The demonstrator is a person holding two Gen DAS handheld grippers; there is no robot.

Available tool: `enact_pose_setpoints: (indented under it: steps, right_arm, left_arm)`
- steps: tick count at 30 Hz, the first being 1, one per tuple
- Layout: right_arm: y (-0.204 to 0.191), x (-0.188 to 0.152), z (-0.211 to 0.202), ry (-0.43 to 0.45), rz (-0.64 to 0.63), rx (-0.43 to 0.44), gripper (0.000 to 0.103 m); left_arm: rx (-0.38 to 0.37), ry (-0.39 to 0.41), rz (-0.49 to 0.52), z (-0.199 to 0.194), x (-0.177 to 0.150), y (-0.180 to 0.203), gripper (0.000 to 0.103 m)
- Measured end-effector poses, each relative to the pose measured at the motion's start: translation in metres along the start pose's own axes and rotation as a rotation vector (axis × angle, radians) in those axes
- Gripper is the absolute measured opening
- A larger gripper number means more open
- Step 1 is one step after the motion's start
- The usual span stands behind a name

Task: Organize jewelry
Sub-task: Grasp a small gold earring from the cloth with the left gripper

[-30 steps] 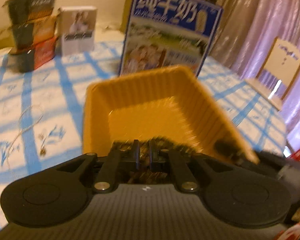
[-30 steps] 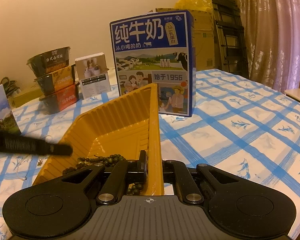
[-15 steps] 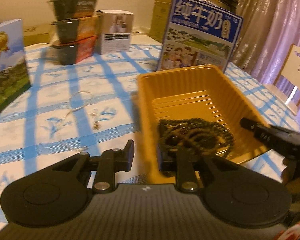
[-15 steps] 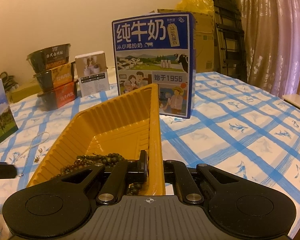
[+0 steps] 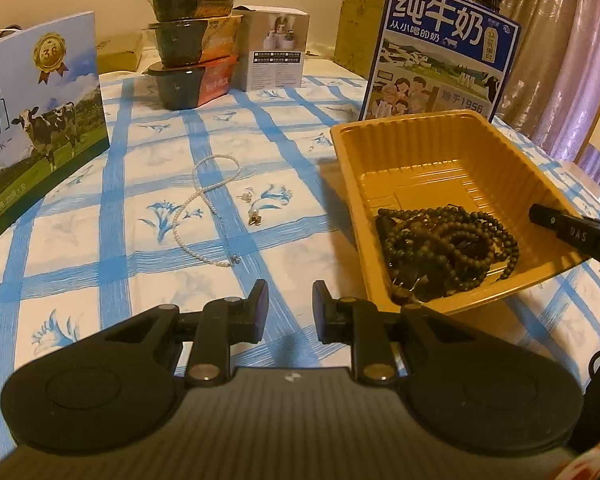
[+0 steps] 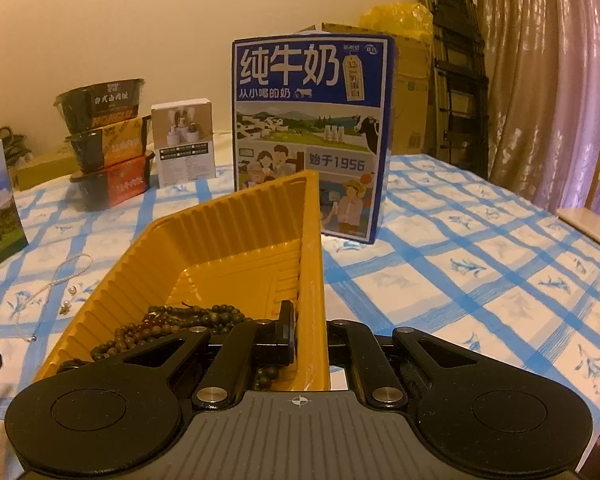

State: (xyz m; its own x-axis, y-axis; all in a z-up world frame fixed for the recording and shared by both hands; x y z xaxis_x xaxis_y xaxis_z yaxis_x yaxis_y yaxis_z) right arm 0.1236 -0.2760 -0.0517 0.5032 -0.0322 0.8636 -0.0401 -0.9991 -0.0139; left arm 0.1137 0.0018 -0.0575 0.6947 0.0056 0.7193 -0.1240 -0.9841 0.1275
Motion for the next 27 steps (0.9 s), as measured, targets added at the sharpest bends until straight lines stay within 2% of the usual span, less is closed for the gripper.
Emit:
enact_pose_setpoints:
  steps: [15,24,27]
  right_arm:
    - [0.003,-0.002,0.012,0.0,-0.013,-0.044,0.008]
    - [-0.001,-0.004,0.019,0.029,-0.052,-0.083,0.011]
    - [-0.004,-0.005,0.023,0.04,-0.065,-0.107,0.008]
  left_arm:
    - [0.032,0.003,-0.012,0.0,-0.001,-0.009,0.02]
    - [0.046,0.008,-0.003,0.009,0.003,-0.011,0.02]
    - [0.05,0.012,0.001,0.013,0.006,-0.012,0.02]
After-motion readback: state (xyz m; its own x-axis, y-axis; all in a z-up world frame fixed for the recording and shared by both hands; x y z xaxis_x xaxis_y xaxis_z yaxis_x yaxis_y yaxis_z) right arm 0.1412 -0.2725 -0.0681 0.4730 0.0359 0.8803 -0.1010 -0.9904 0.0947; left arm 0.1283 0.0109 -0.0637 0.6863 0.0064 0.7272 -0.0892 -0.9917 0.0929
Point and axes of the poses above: each gripper's, at about its wrist camera, not at the fingertips, and z roughly the way its jaws point, y to its right, x to its top, the point moved 1 cm from there along z, roughly the way its jaws point, and after that the axes turned 1 degree about -y, right-handed, at the moved point
